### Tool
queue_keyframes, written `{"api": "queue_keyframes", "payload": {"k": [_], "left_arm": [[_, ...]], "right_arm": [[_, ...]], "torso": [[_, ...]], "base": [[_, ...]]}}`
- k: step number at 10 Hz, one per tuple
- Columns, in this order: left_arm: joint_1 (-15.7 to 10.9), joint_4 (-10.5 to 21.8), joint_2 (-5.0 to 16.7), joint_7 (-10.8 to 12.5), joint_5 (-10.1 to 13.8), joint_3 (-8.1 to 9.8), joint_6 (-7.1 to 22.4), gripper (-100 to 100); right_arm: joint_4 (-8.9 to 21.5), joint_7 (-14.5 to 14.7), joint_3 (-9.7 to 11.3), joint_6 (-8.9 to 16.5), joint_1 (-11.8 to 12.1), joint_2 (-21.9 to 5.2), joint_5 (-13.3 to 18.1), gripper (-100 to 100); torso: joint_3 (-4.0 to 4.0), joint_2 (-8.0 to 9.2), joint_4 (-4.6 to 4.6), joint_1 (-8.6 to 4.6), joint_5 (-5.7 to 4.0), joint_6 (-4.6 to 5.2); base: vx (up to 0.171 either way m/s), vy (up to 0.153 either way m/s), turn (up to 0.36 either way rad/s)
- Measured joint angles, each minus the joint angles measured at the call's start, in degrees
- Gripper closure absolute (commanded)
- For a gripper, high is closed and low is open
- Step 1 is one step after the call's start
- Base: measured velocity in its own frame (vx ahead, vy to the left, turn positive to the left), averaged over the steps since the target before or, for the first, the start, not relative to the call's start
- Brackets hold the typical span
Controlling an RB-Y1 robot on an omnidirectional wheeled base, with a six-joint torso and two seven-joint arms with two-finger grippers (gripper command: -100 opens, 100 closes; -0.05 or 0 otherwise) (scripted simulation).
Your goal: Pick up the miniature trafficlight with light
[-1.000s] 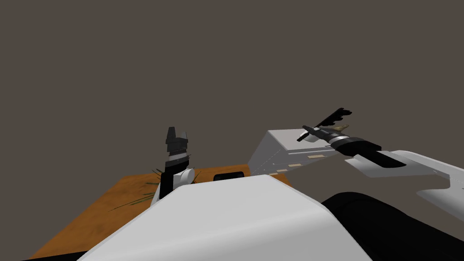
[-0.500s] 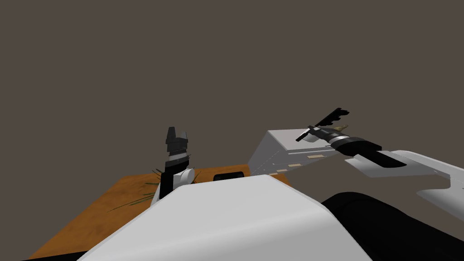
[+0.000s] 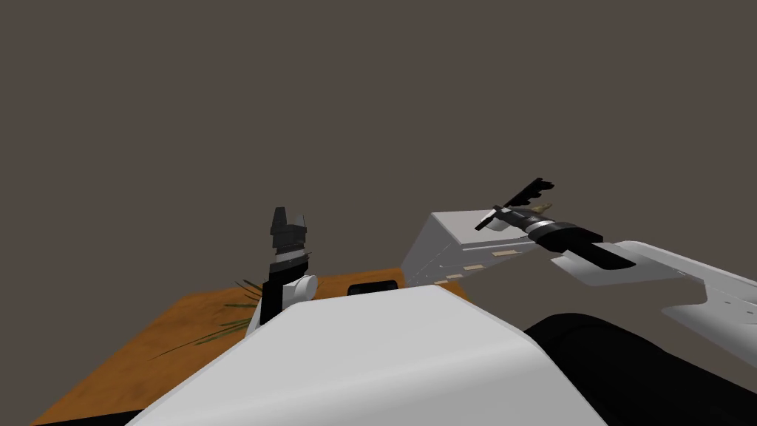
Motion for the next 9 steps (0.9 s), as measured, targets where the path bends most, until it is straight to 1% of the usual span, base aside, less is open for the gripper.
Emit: {"api": "queue_keyframes", "payload": {"k": [1,2,4,5,7,9], "left_arm": [[0.00,0.00,0.00,0.00,0.00,0.00,0.00,0],[0.00,0.00,0.00,0.00,0.00,0.00,0.00,0],[0.00,0.00,0.00,0.00,0.00,0.00,0.00,0],[0.00,0.00,0.00,0.00,0.00,0.00,0.00,0],[0.00,0.00,0.00,0.00,0.00,0.00,0.00,0],[0.00,0.00,0.00,0.00,0.00,0.00,0.00,0]], "right_arm": [[-1.80,-1.36,0.47,1.67,-0.38,0.02,1.54,100],[-3.05,-2.36,0.82,2.80,-0.60,-0.08,2.69,100],[-6.88,-4.45,1.05,5.39,-0.51,0.85,5.65,100],[-8.48,-5.61,2.12,6.95,-1.54,0.90,7.40,100],[-11.78,-7.71,3.48,9.98,-2.49,1.20,10.52,100],[-15.18,-10.05,4.03,12.63,-2.41,1.42,13.29,100]], "torso": [[-0.04,-0.04,-0.05,-0.08,-0.08,0.01],[-0.08,-0.06,-0.09,-0.12,-0.16,0.00],[-0.07,0.07,-0.20,-0.19,-0.42,0.11],[-0.11,0.05,-0.28,-0.24,-0.55,0.13],[-0.20,-0.02,-0.39,-0.30,-0.72,0.12],[-0.20,-0.01,-0.38,-0.45,-0.76,0.18]], "base": [[0.002,-0.059,-0.055],[-0.013,-0.066,-0.079],[0.001,-0.065,-0.092],[0.005,-0.053,-0.053],[0.005,-0.060,-0.069],[0.000,-0.073,-0.087]]}}
